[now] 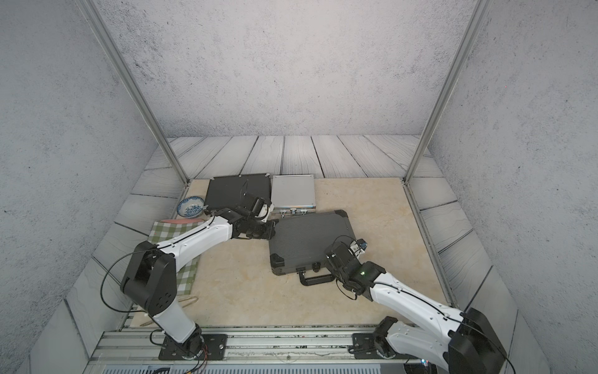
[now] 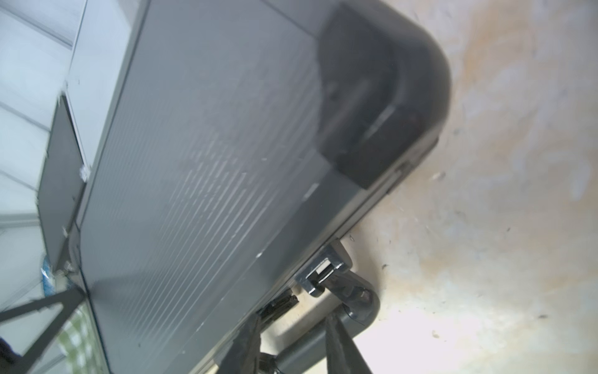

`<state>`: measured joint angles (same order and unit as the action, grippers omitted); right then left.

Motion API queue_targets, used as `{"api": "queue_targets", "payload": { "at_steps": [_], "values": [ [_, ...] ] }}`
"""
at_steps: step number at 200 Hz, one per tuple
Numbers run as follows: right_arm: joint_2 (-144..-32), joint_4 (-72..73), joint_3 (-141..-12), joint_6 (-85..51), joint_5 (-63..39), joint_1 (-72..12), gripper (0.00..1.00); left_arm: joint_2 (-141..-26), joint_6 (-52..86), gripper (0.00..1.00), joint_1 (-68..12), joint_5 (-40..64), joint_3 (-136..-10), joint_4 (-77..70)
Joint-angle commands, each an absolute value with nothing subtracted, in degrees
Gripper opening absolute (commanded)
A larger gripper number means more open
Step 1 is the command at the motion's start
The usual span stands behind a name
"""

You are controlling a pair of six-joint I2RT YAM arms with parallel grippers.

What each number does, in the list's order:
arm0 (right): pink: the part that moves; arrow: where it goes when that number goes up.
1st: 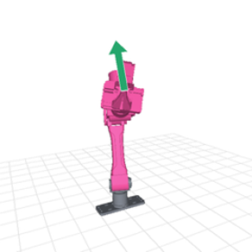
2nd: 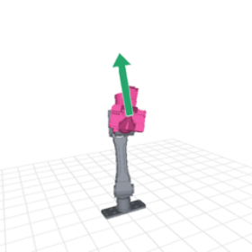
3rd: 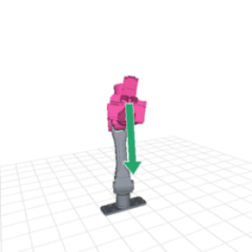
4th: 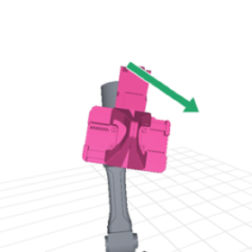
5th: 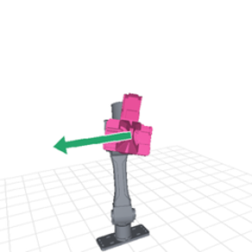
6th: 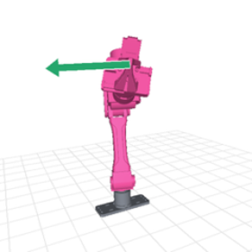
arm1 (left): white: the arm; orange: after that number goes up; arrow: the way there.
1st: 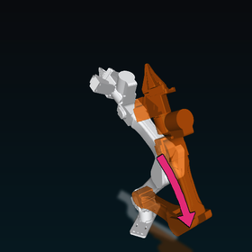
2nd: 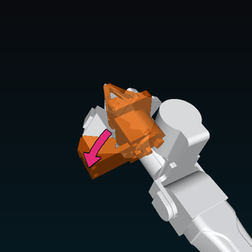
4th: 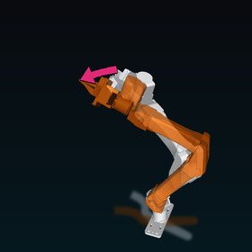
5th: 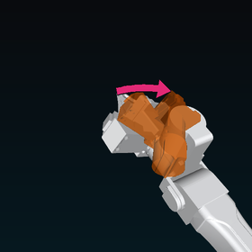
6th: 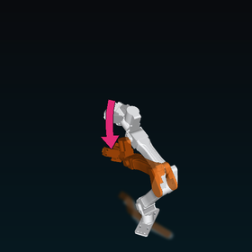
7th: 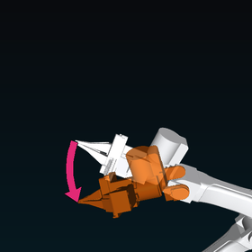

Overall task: Close the poker set cases
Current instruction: Fasten the fastener on the poker set case.

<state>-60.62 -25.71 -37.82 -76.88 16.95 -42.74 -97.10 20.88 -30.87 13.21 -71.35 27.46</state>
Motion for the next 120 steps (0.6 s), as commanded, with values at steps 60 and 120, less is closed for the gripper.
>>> {"api": "queue_targets", "payload": {
  "at_steps": [60,120],
  "values": [
    [-67.4,-39.3,-54.2,-46.8,8.2,-31.1,0.64,-92.6,21.3,0.33,-27.7,13.5,-69.6,36.0],
    [-75.7,-42.2,-59.8,-35.2,0.9,-19.6,0.88,-89.8,21.6,0.49,-26.5,16.1,-67.1,35.5]
  ]
}}
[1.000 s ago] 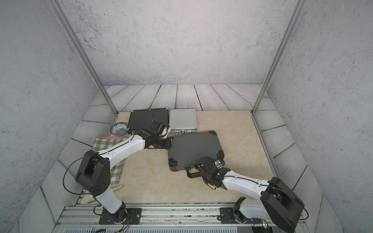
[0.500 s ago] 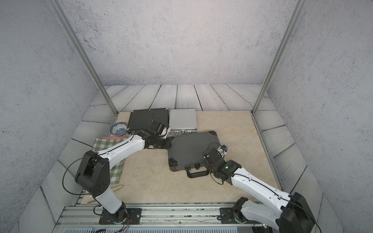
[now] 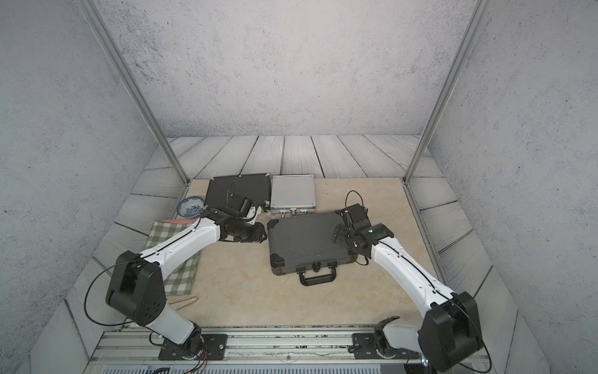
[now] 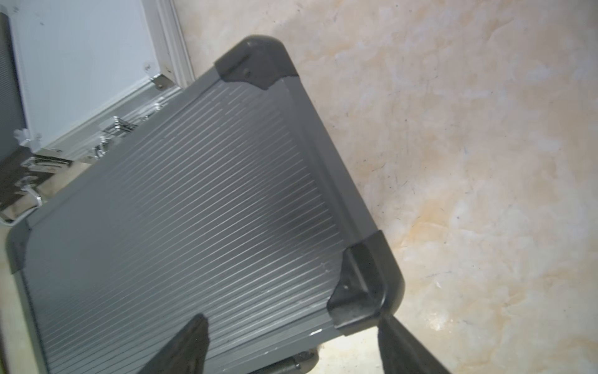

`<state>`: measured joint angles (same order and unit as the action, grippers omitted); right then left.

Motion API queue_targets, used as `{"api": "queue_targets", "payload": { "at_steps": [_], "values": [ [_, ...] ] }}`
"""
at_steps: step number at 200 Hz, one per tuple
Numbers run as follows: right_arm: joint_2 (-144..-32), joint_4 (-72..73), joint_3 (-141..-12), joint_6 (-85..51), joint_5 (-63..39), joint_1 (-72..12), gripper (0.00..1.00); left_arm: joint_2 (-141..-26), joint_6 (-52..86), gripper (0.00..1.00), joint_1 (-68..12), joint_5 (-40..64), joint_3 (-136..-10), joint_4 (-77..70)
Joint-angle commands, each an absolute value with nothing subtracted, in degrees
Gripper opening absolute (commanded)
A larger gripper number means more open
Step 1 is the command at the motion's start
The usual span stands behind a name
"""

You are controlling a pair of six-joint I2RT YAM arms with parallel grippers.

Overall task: Close the poker set cases
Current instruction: Fasten the fastener on the poker set case, then adjust the poker set case at the center of the board.

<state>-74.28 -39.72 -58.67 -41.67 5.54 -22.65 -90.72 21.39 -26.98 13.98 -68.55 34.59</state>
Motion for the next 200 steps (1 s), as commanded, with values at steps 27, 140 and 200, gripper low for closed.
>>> {"api": "queue_targets", "payload": {
  "at_steps": [27,140,200],
  "values": [
    [-78.4,-38.4,-59.1,-32.9,-7.1,-14.6,0.89,-91.3,22.9,0.49,-26.3,18.6,-66.3,33.8],
    [-86.5,-31.1,-53.5,-28.8,-21.1,-12.2,0.86,-94.9,28.2,0.64,-25.4,27.7,-62.9,25.3],
    [-86.3,-28.2,-49.0,-30.2,-28.4,-13.2,0.78,-97.5,28.4,0.61,-25.4,27.4,-63.0,23.9]
  ]
}}
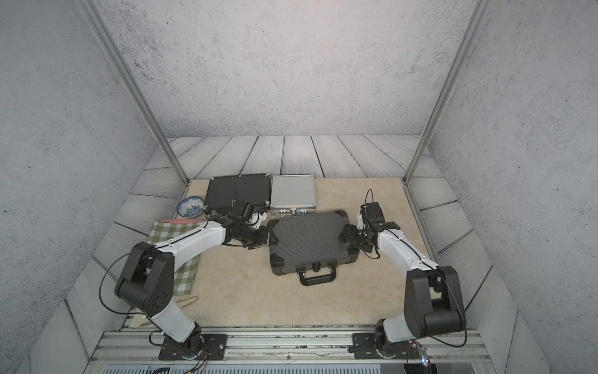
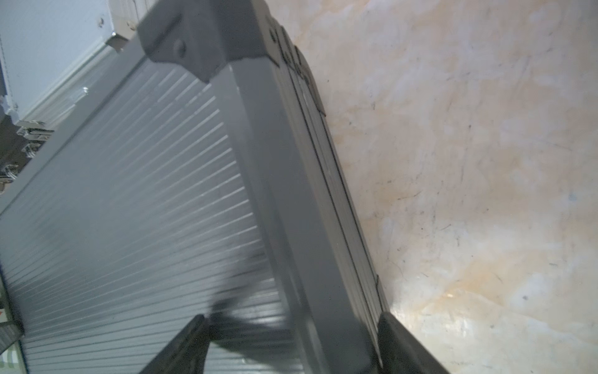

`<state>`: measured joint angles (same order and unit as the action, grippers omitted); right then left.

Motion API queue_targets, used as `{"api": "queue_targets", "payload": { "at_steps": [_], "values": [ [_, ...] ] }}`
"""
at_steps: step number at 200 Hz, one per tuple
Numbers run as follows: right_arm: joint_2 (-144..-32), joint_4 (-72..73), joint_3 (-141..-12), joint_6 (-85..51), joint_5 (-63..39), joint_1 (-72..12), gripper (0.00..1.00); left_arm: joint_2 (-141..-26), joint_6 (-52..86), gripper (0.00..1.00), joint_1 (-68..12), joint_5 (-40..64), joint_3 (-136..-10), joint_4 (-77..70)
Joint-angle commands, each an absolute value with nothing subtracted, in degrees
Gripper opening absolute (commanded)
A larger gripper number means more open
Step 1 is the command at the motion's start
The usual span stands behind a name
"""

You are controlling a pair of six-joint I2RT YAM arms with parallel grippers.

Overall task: Close the poker set cases
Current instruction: Adjust the poker set case at the center of the board.

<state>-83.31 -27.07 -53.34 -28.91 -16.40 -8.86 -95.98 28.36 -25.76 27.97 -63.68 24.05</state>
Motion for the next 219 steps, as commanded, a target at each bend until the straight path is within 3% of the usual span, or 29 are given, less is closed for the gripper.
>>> {"api": "queue_targets", "payload": {
  "at_steps": [1,50,96,144,219],
  "values": [
    [-86.3,-28.2,-48.9,-30.1,-28.4,-13.2,0.78,-97.6,28.4,0.61,-25.4,27.4,-63.0,23.9],
    [-87.1,-26.4,-46.5,-31.2,-33.2,-18.6,0.75,-98.5,27.9,0.59,-25.2,24.4,-62.9,23.9],
    [-85.7,-24.2,-45.1,-35.1,-33.3,-24.4,0.75,-101.3,29.3,0.52,-25.0,24.9,-64.2,20.9],
    [-85.7,-22.5,-44.1,-36.6,-33.9,-25.4,0.74,-102.7,29.3,0.48,-25.0,25.1,-66.0,20.8],
    [-84.2,-35.1,-52.4,-30.6,-26.0,-22.7,0.85,-97.6,27.7,0.46,-24.4,21.8,-64.7,24.5]
  ]
}}
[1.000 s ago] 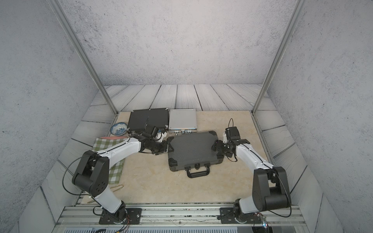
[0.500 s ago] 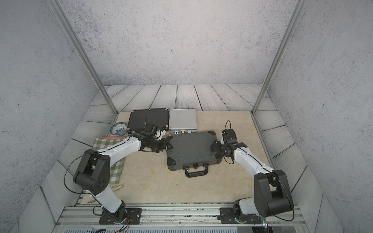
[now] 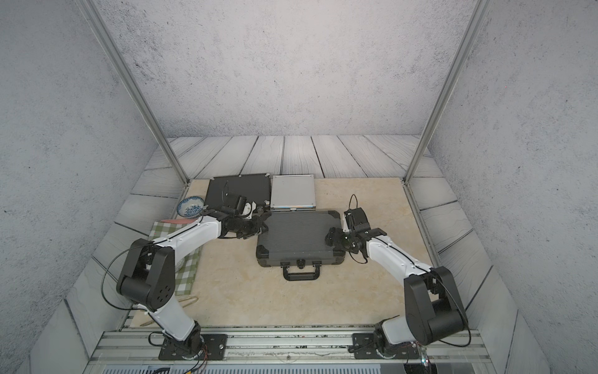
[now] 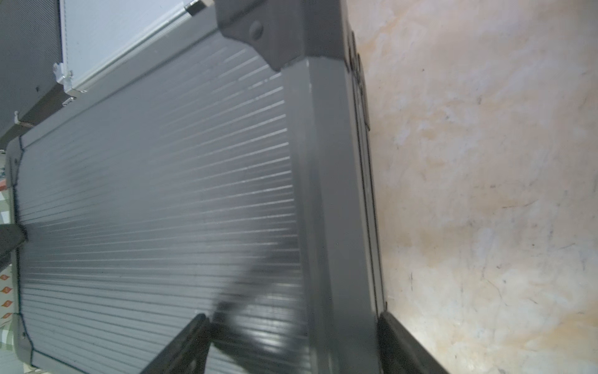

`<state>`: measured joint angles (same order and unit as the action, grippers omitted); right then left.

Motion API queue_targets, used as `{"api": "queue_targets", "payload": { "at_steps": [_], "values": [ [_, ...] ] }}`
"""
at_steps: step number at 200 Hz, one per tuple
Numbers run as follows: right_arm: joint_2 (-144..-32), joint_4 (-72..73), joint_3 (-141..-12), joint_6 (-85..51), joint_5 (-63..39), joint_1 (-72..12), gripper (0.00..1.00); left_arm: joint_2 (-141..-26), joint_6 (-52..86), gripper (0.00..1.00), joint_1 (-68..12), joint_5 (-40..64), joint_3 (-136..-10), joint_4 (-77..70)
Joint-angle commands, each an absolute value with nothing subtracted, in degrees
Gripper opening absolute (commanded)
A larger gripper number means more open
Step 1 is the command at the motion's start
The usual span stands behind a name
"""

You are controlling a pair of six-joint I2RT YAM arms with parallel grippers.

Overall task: Close the poker set cases
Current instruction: Adjust the poker set case at the center of the board.

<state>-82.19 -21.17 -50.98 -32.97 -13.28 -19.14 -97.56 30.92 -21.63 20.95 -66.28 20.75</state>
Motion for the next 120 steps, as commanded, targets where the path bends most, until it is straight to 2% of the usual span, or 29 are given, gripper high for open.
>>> {"api": "queue_targets", "payload": {
  "at_steps": [1,34,40,51,55,59,62,92,120],
  "values": [
    [-84.2,-35.4,-52.5,-30.5,-25.8,-22.6,0.85,-97.5,27.7,0.46,-24.4,21.7,-64.8,24.7],
    [-82.8,-44.0,-60.9,-26.5,-18.8,-20.2,0.91,-94.8,25.6,0.53,-23.0,16.3,-68.1,28.9],
    [-82.8,-45.2,-62.5,-25.8,-17.4,-19.9,1.0,-94.2,25.2,0.55,-22.8,15.2,-68.7,29.4],
    [-82.7,-47.0,-65.0,-24.9,-15.0,-19.1,0.99,-93.1,24.8,0.62,-22.4,13.4,-69.6,30.0],
    [-82.7,-47.4,-65.7,-24.6,-14.0,-18.8,0.99,-92.6,24.6,0.69,-22.2,12.8,-69.8,30.0],
    [-82.5,-47.7,-66.4,-24.4,-12.9,-18.5,0.99,-92.2,24.4,0.94,-22.0,12.0,-70.0,30.2],
    [-82.4,-47.8,-66.9,-24.2,-12.2,-18.2,0.99,-91.9,24.2,1.0,-21.9,11.4,-70.2,30.3],
    [-81.2,-46.3,-69.4,-23.4,-4.5,-14.7,0.99,-88.3,22.3,0.99,-20.5,3.2,-70.2,29.9],
    [-78.6,-36.1,-65.6,-22.3,1.0,-10.6,0.99,-84.2,21.9,0.99,-18.6,-10.0,-66.7,25.1]
  ]
}}
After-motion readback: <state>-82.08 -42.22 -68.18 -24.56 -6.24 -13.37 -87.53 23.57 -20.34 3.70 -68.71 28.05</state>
